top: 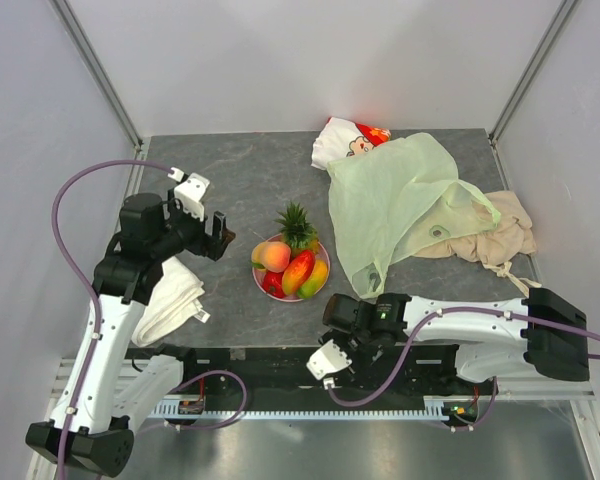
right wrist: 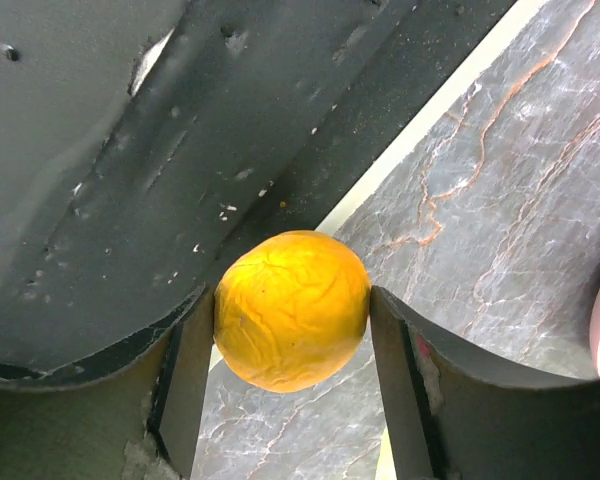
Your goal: Take the fake fruits out of the plastic bag
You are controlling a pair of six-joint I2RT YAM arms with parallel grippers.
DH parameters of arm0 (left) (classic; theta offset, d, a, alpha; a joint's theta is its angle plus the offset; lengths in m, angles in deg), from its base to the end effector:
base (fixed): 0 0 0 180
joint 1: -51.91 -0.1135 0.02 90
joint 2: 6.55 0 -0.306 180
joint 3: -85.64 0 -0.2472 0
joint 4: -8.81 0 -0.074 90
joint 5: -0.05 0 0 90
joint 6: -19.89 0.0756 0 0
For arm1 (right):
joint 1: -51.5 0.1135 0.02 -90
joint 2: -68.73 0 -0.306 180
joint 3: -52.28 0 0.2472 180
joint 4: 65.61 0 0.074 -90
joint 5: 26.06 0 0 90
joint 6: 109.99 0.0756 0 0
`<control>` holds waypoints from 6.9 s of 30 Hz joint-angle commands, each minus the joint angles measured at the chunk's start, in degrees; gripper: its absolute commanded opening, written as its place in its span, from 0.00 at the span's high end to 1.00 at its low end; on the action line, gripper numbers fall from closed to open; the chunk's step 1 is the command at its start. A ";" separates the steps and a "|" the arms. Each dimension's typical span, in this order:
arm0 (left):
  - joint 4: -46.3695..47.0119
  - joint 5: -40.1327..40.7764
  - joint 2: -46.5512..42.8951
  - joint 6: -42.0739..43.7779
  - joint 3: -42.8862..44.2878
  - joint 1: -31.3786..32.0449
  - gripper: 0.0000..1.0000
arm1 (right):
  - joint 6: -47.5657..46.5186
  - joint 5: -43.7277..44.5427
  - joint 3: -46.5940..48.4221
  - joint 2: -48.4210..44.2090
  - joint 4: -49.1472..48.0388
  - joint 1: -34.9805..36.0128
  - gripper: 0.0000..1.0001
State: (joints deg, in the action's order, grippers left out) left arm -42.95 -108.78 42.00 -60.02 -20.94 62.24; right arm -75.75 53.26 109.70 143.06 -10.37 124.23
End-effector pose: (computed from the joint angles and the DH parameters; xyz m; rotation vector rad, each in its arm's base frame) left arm 0.1644 -0.0548 0.3810 0.5602 1.9506 -0.3374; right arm 0.0517 0.2136 0.1951 -2.5787 1.1978 0.3287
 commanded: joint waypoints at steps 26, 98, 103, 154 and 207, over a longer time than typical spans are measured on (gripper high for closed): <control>3.79 -5.43 0.84 -4.55 -0.75 -5.67 0.15 | 7.69 -0.92 43.10 19.18 -1.90 -19.46 0.47; 5.72 -11.14 4.79 -6.04 -1.28 -8.39 0.17 | 31.77 -4.00 35.73 12.69 -12.80 -21.14 0.59; 5.81 -11.23 4.79 -6.04 -1.72 -8.57 0.17 | 32.21 -3.83 35.64 13.39 -14.21 -21.05 0.55; 6.69 -12.19 5.59 -6.13 -1.89 -9.71 0.17 | 34.58 10.30 30.83 6.90 -12.01 -23.68 0.02; -4.12 -3.85 12.88 7.75 4.17 -10.24 0.17 | 73.33 -30.54 10.68 20.85 6.37 -85.83 0.32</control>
State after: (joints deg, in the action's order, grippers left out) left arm -46.16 -114.37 54.11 -56.02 -19.10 52.25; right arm -9.13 26.31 120.32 161.70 1.62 38.86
